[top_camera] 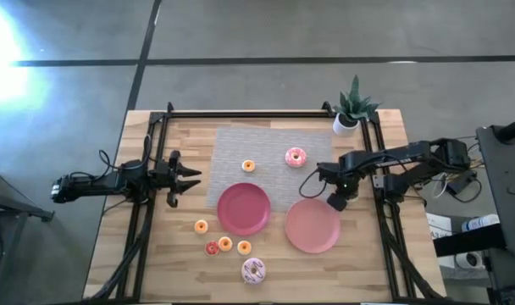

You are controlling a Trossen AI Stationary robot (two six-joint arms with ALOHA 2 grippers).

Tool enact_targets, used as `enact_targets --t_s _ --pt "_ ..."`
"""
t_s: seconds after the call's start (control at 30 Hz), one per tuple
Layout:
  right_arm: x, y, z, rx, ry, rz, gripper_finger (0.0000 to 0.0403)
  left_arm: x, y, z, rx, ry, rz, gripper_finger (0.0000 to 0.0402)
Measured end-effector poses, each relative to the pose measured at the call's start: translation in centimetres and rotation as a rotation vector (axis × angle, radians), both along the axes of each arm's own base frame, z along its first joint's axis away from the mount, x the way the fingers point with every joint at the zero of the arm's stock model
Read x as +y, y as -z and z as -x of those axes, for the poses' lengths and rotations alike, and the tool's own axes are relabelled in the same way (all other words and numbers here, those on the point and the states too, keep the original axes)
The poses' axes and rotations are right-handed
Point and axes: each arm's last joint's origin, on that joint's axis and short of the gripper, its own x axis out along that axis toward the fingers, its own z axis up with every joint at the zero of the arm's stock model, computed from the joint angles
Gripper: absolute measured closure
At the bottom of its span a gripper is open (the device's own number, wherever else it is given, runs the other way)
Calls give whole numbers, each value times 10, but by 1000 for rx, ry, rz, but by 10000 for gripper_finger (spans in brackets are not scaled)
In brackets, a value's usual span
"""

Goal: Pick & Place donuts
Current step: Put the big black donut on the light pink plate

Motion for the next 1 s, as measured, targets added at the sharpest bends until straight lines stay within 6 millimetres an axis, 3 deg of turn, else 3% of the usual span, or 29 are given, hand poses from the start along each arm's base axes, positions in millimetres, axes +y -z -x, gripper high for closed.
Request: enact_targets --t_s 0.17,0.33,0.43,0.67,1.0 --pt "-1 -44 -14 -220 -67 44 384 0 0 0 0 0 0 289" --pt "20 -82 -29 -469 -371 -90 384 0 0 0 0 0 0 289" --pt "37 -90 -36 -506 -542 -114 384 0 0 0 0 0 0 289" --pt "84 -73 -44 -421 -977 -48 385 0 0 0 0 0 0 289" --pt "107 -31 -62 -295 -1115 -70 385 0 0 0 0 0 0 289"
